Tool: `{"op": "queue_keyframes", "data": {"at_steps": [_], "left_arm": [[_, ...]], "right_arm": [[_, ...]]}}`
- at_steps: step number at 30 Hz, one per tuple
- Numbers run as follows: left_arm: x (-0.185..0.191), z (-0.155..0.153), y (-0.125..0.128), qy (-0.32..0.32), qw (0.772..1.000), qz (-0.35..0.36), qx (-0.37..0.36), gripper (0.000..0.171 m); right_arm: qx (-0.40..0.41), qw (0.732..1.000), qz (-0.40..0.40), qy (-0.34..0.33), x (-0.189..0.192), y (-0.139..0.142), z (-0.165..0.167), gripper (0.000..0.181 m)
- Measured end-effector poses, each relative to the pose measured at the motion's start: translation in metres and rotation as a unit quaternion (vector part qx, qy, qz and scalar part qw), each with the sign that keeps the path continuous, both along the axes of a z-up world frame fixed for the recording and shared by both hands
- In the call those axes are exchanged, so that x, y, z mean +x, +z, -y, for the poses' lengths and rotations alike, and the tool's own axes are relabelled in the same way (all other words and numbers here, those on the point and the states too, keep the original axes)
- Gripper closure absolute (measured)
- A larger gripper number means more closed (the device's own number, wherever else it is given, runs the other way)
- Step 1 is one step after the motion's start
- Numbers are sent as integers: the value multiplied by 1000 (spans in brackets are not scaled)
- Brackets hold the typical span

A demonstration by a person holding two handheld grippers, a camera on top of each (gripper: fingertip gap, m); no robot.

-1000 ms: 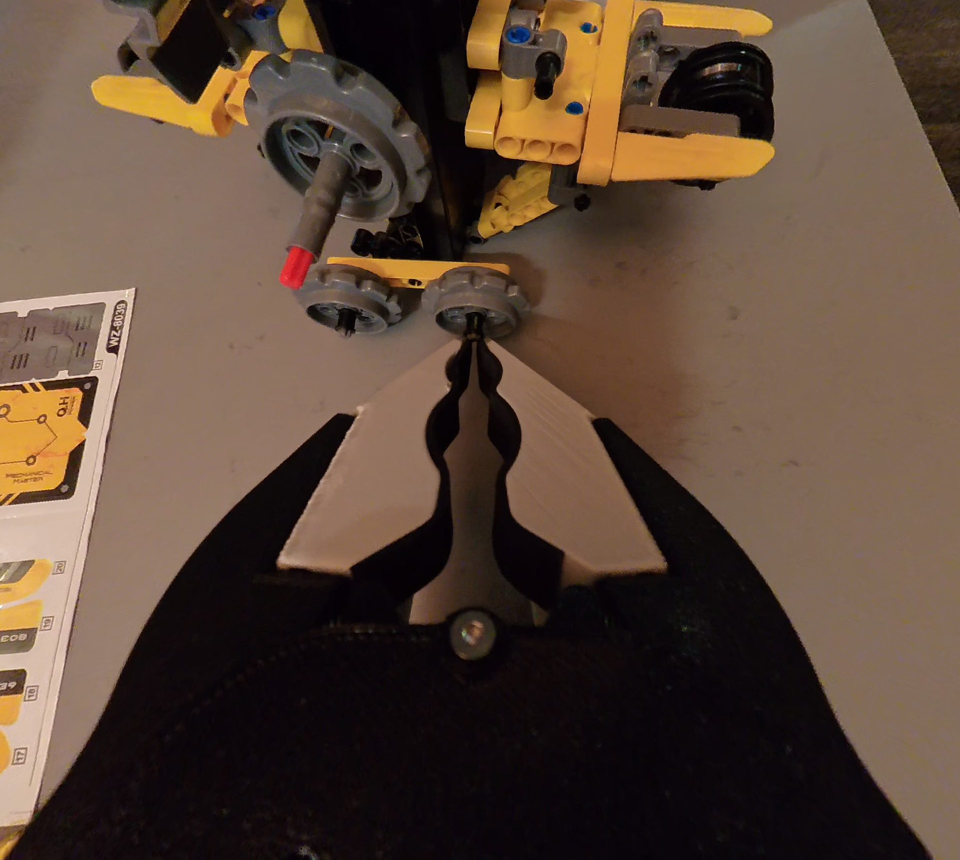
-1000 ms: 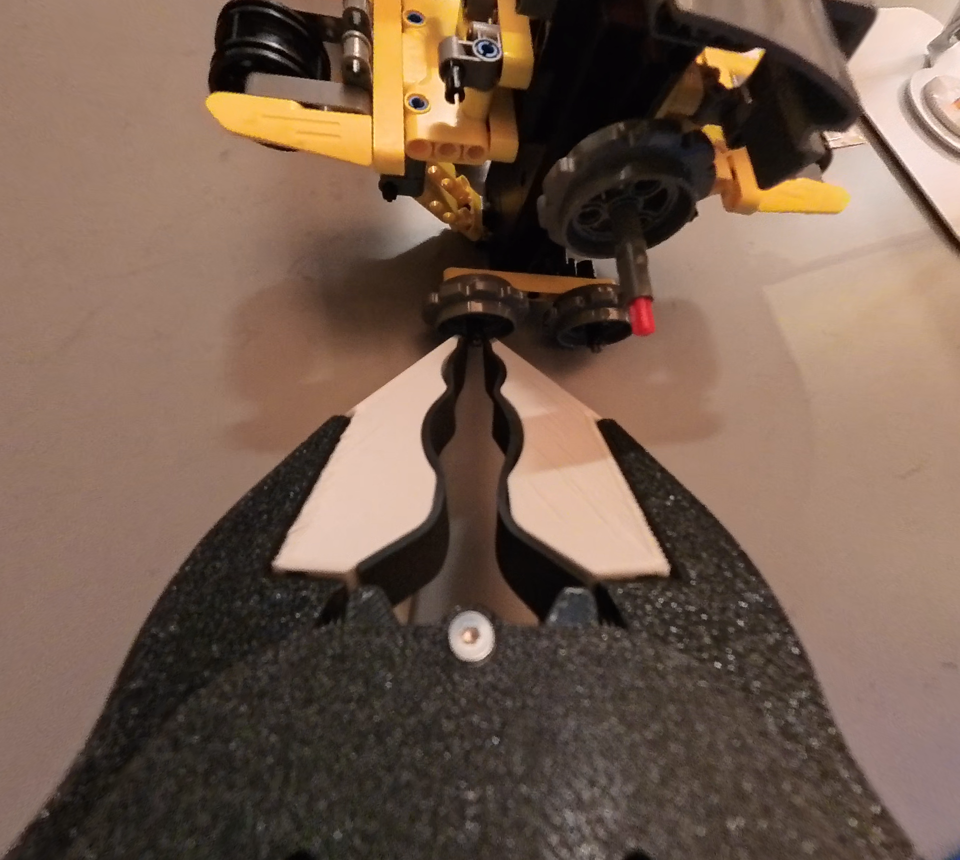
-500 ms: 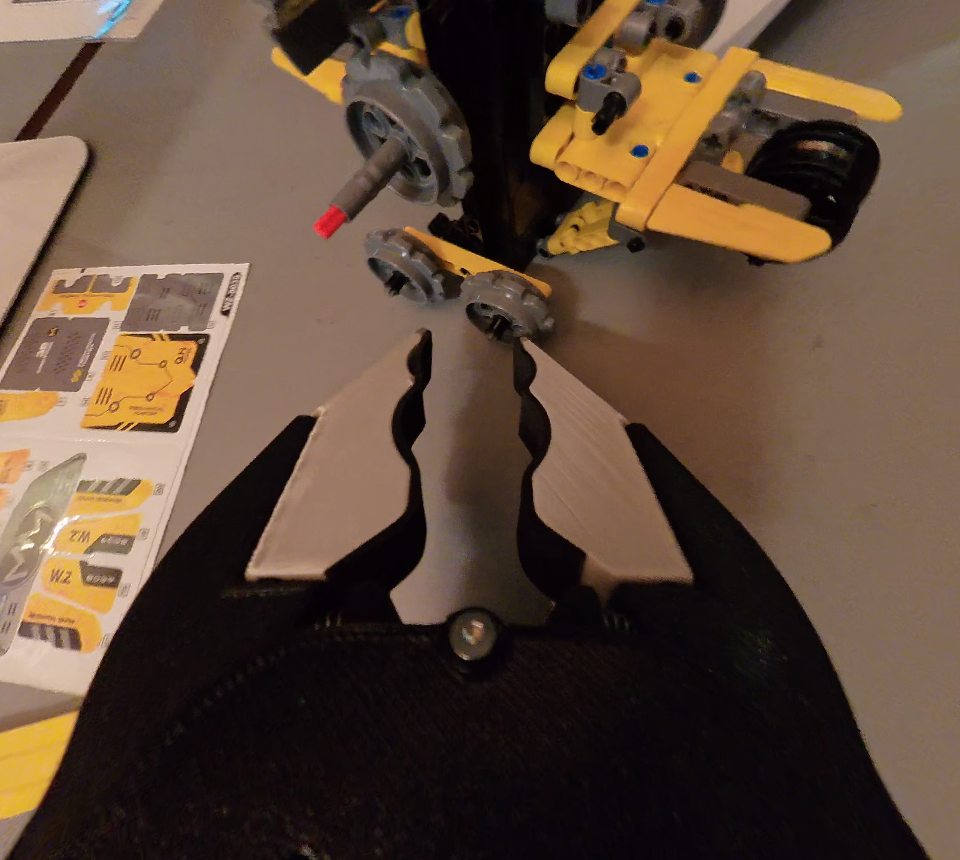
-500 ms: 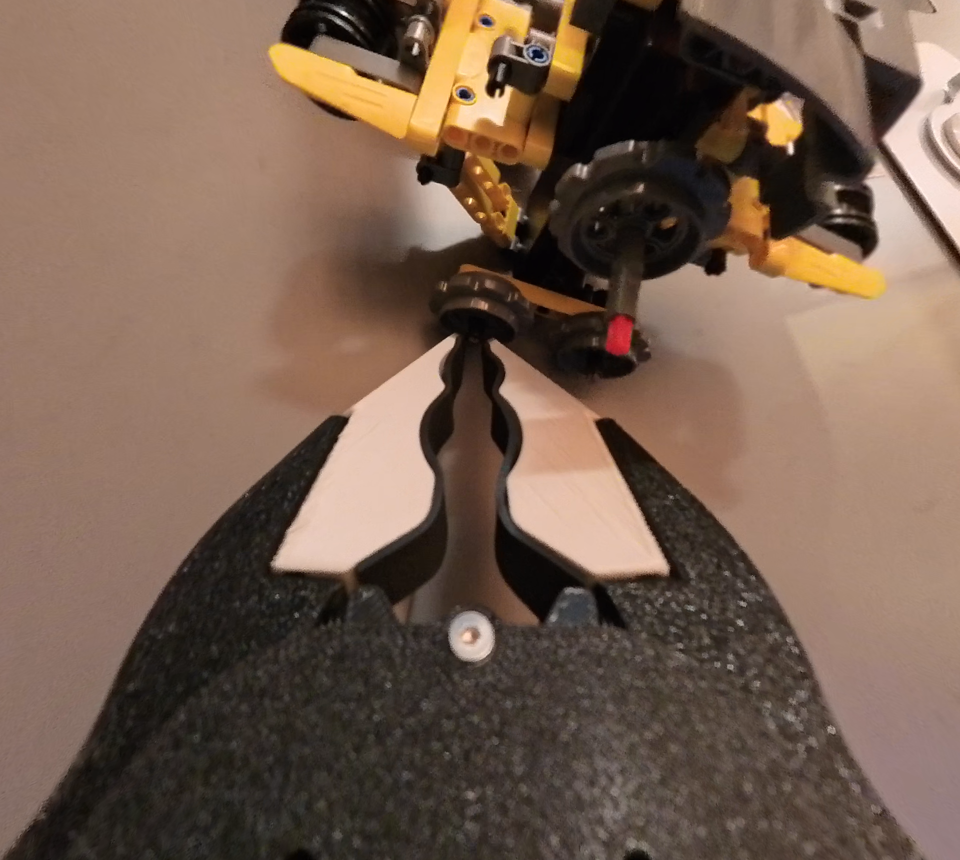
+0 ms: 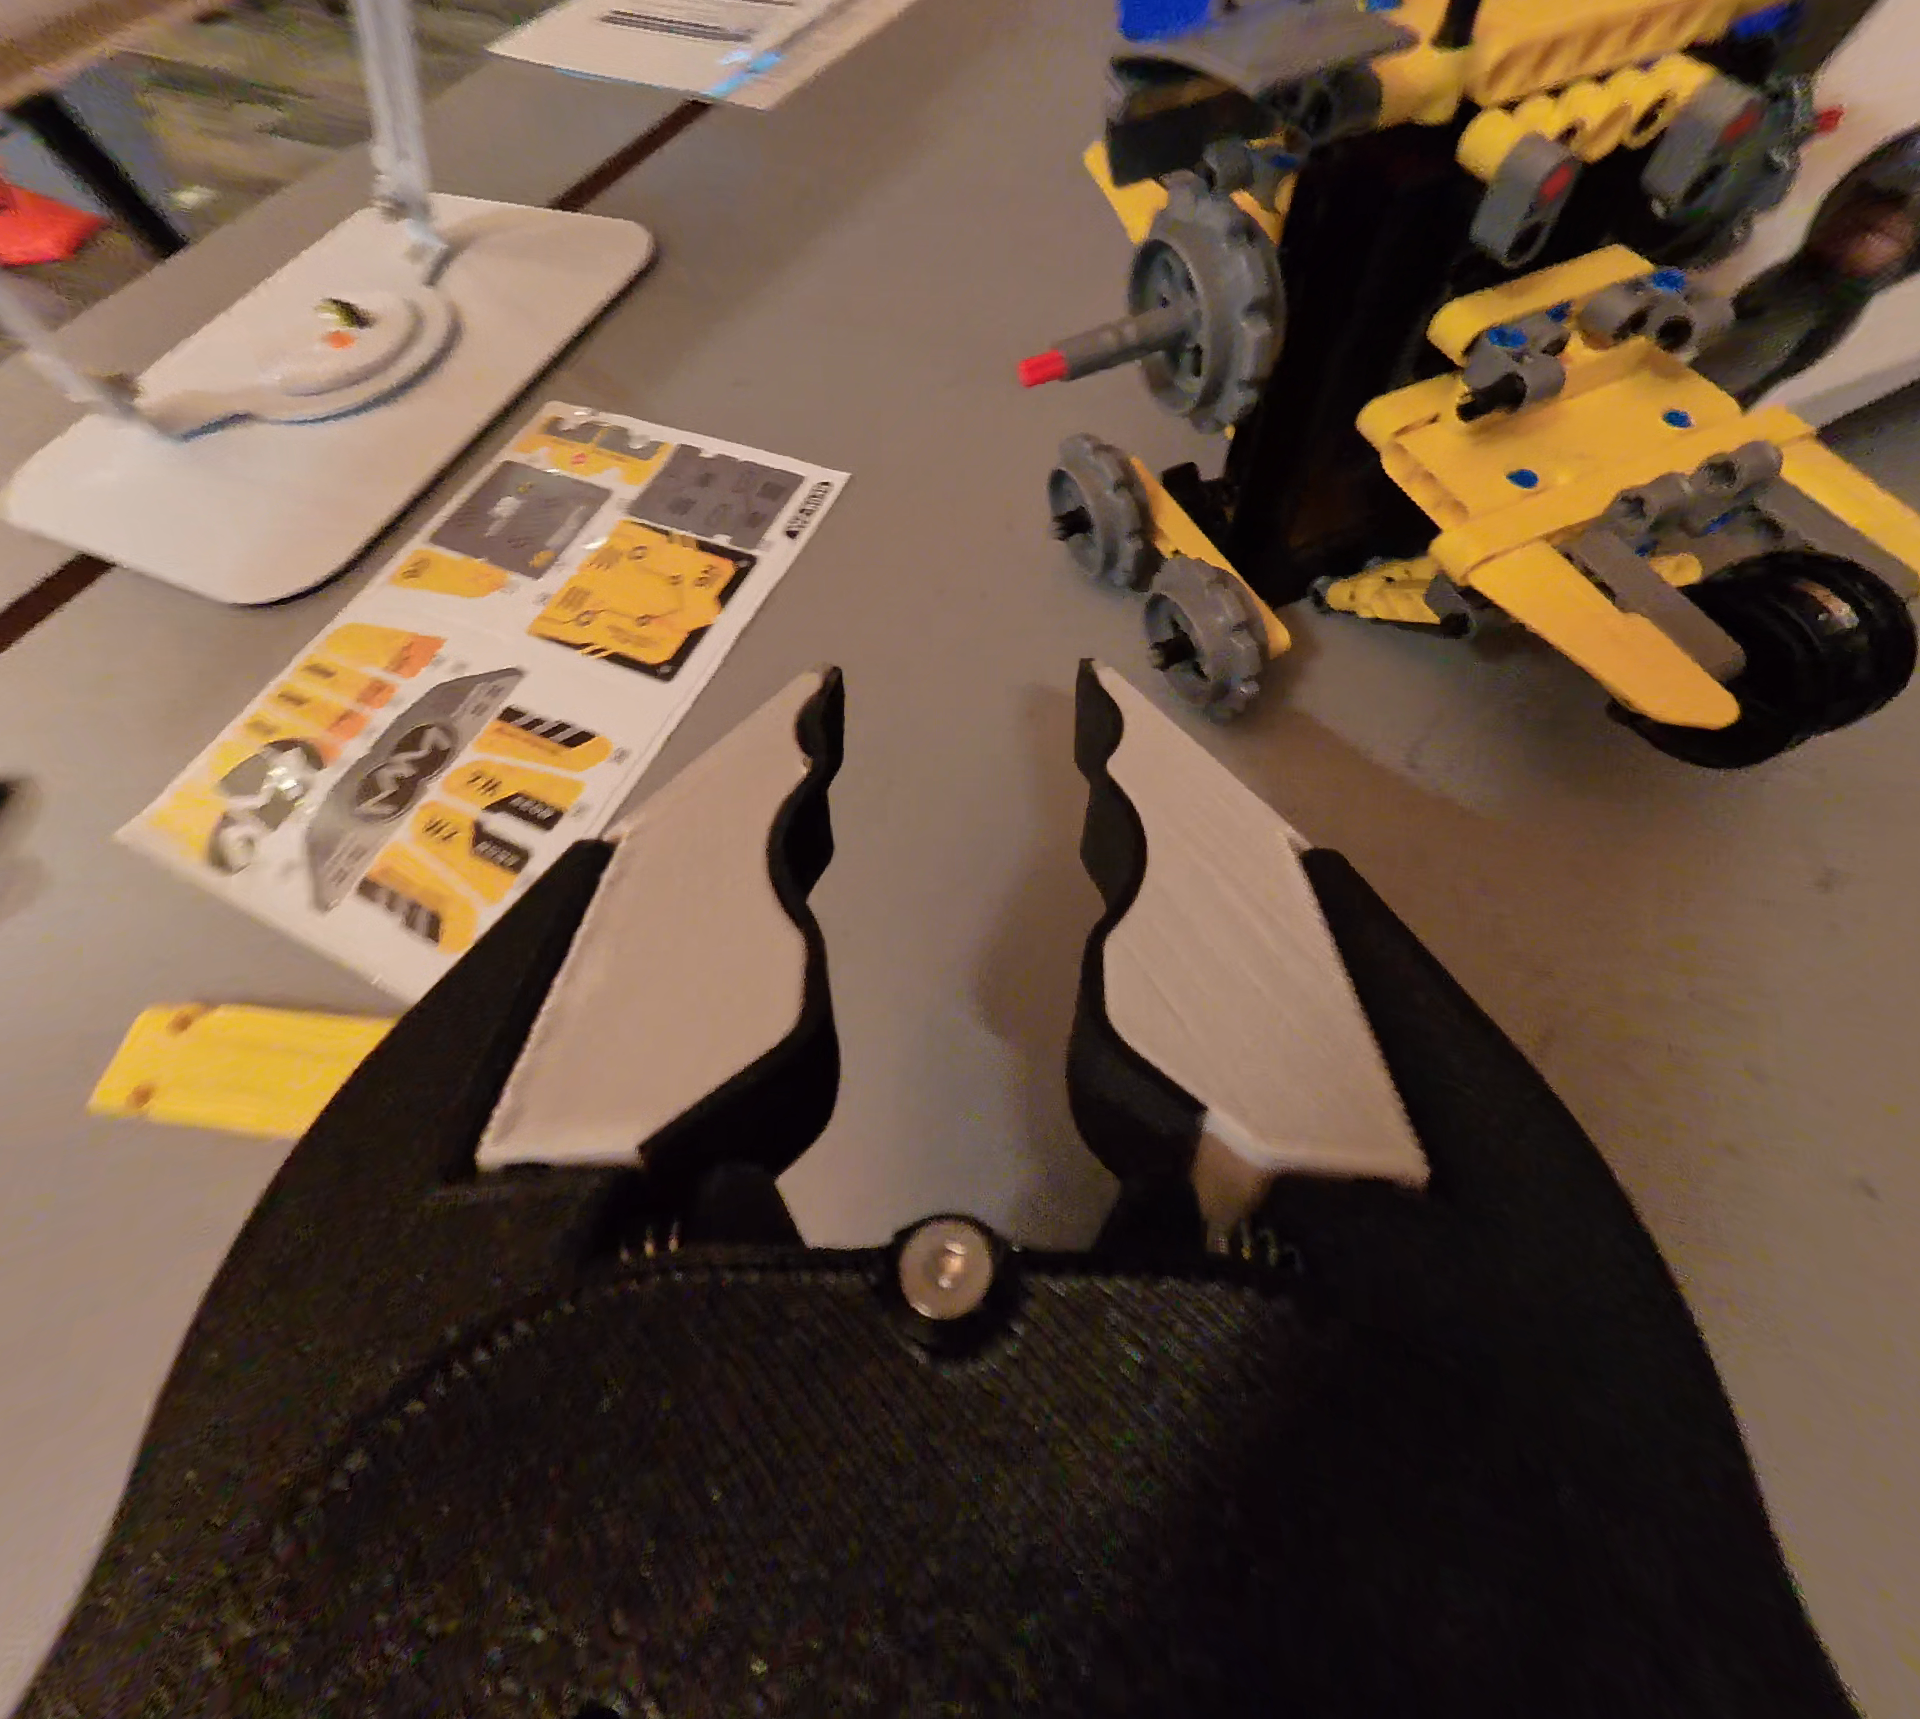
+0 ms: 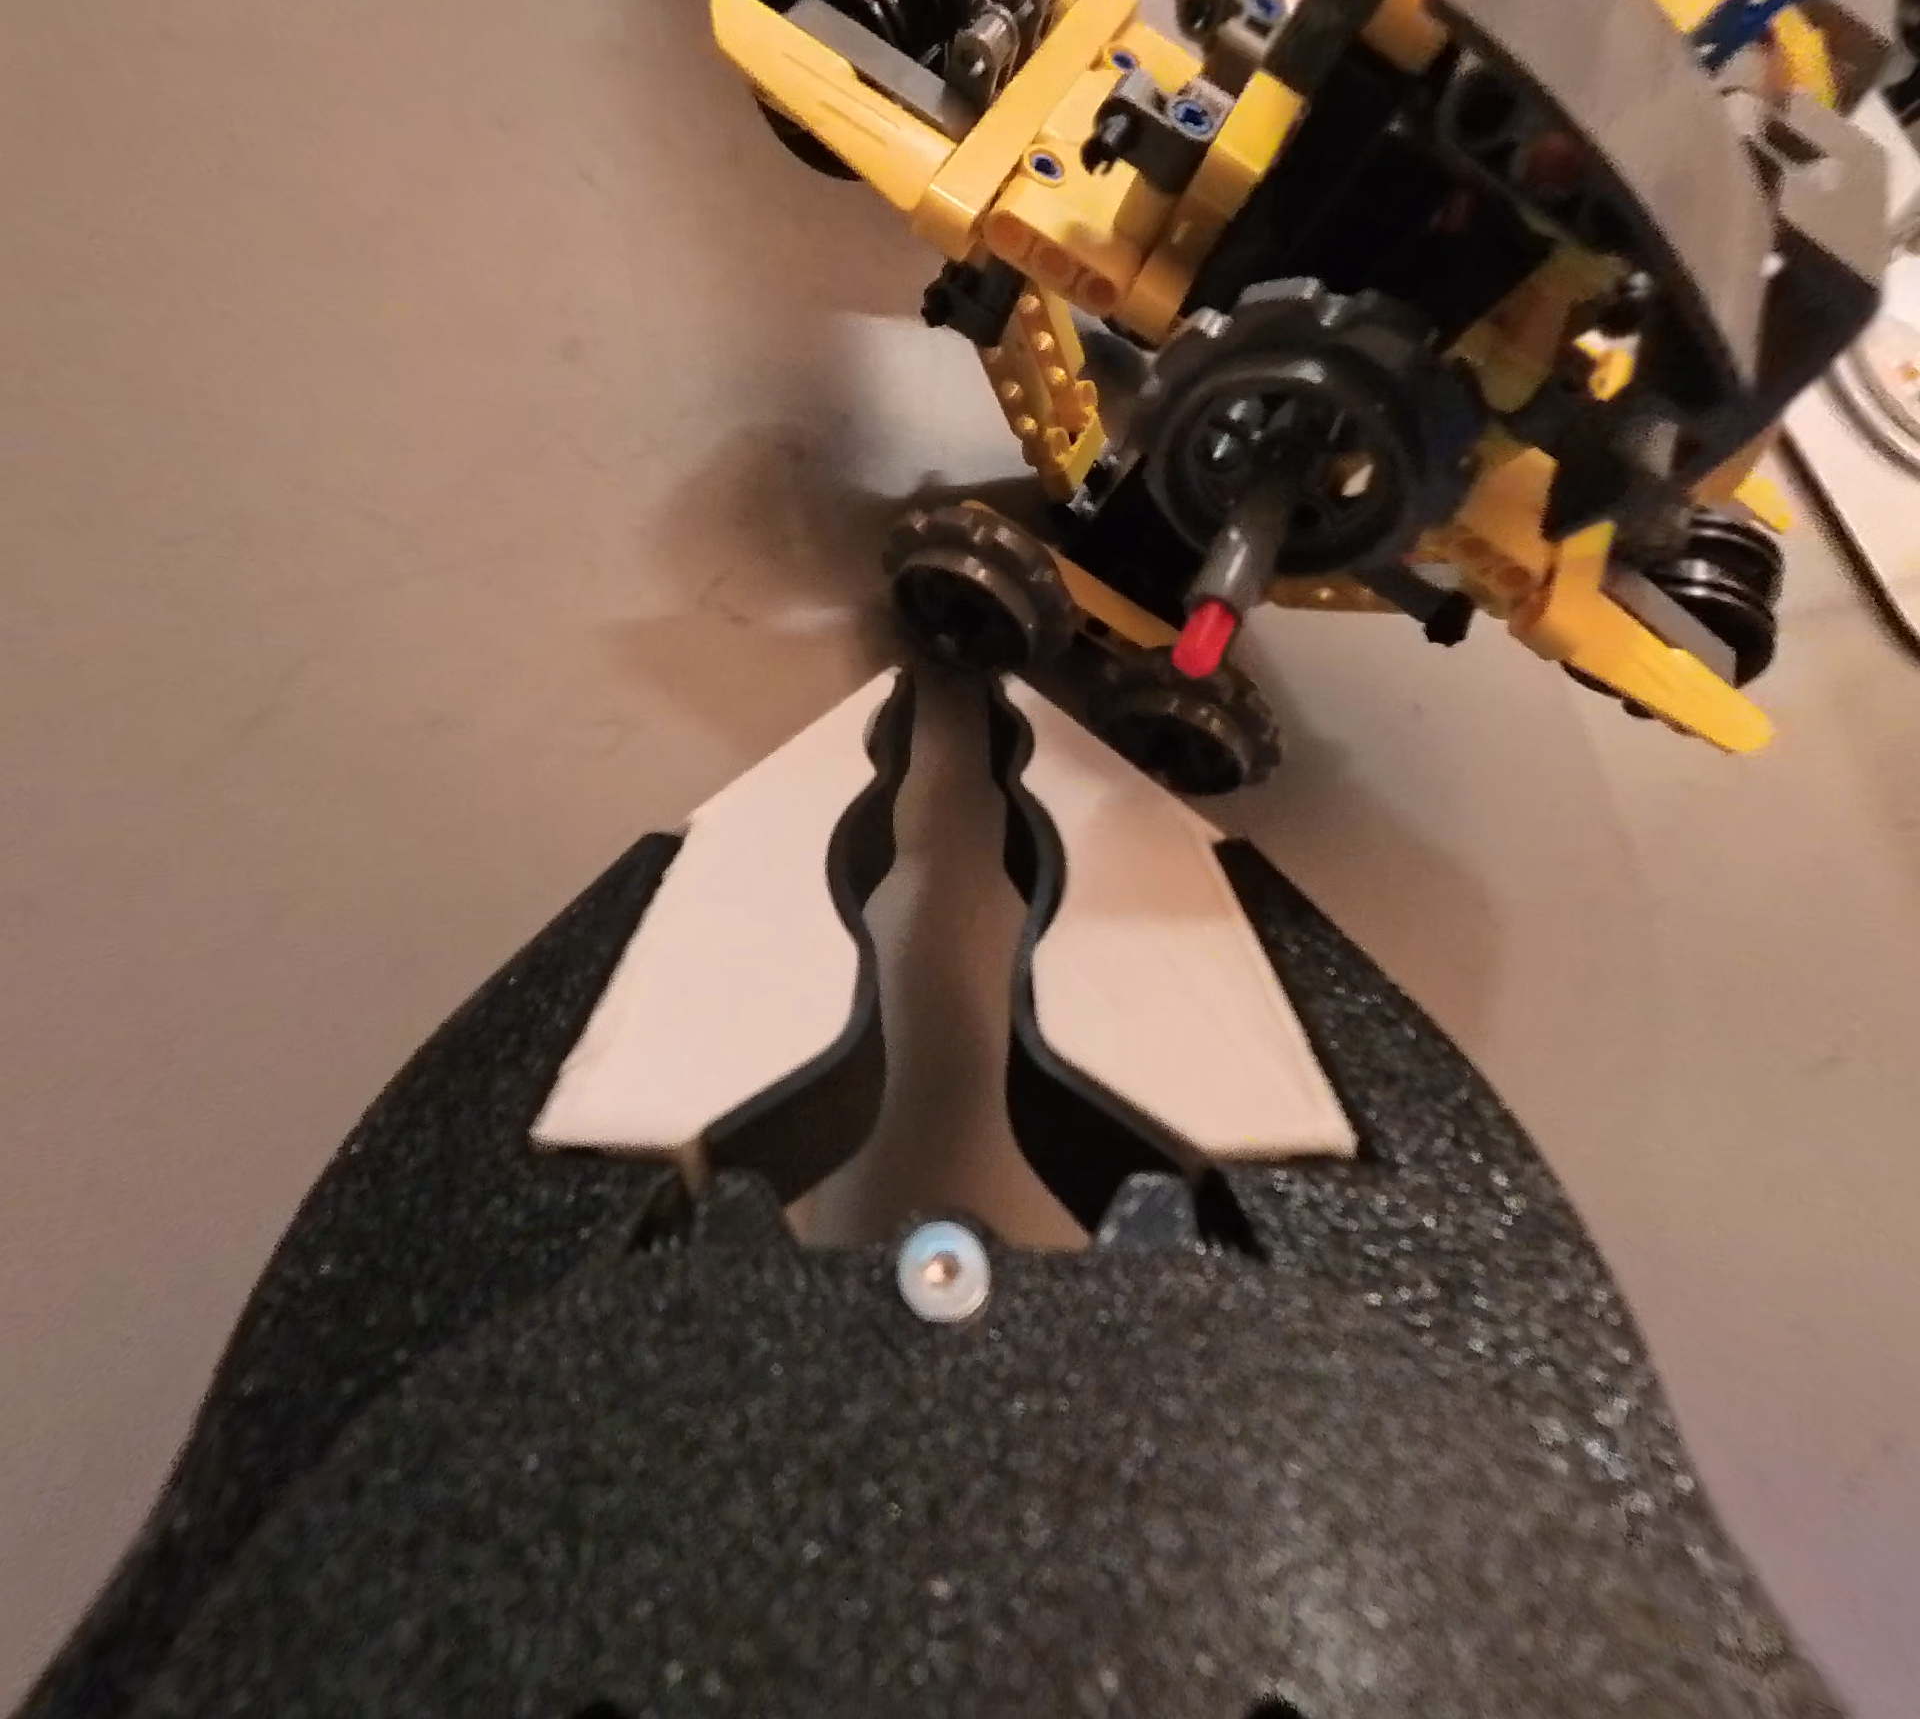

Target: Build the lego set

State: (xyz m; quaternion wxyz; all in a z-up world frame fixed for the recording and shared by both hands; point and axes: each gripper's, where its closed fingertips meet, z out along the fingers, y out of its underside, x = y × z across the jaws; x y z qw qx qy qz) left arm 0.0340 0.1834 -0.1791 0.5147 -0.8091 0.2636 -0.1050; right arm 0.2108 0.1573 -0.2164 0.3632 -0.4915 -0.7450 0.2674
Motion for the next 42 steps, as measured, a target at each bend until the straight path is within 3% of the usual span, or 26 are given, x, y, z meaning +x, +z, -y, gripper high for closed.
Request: {"op": "queue_keyframes", "data": {"at_steps": [5, 9, 12, 16, 20, 23, 26, 30, 36, 39, 42], "left_arm": [[-6, 35, 46, 83, 992, 12, 89, 124], [57, 98, 79, 57, 979, -15, 193, 132], [126, 128, 67, -2, 981, -28, 191, 138], [177, 127, 31, -45, 995, -20, 92, 127], [184, 107, 5, -41, 999, 1, 3, 114], [191, 99, -6, -34, 999, 2, -33, 109], [191, 94, 1, -4, 999, -29, 14, 108], [190, 98, 15, 9, 999, 8, 48, 105], [135, 92, 38, 69, 993, 11, 91, 93], [114, 84, 35, 66, 996, -2, 60, 77], [97, 74, 42, 52, 997, -19, 60, 72]], "right_arm": [[-6, 1000, -10, -2, 5, 4, -2, 167], [-5, 999, -5, -39, 10, 2, -18, 167], [-20, 997, 4, -75, 17, 0, -35, 163], [-47, 995, -16, -86, 17, 7, -40, 152], [-40, 995, -15, -93, 15, 6, -42, 137], [-34, 996, -22, -85, 12, 8, -40, 135], [-31, 995, -20, -90, 11, 8, -41, 134], [-31, 995, -29, -94, 11, 10, -43, 134], [-28, 993, -43, -110, 13, 15, -48, 136], [-36, 991, -59, -118, 15, 20, -51, 140], [-52, 988, -75, -128, 17, 26, -55, 140]]}}
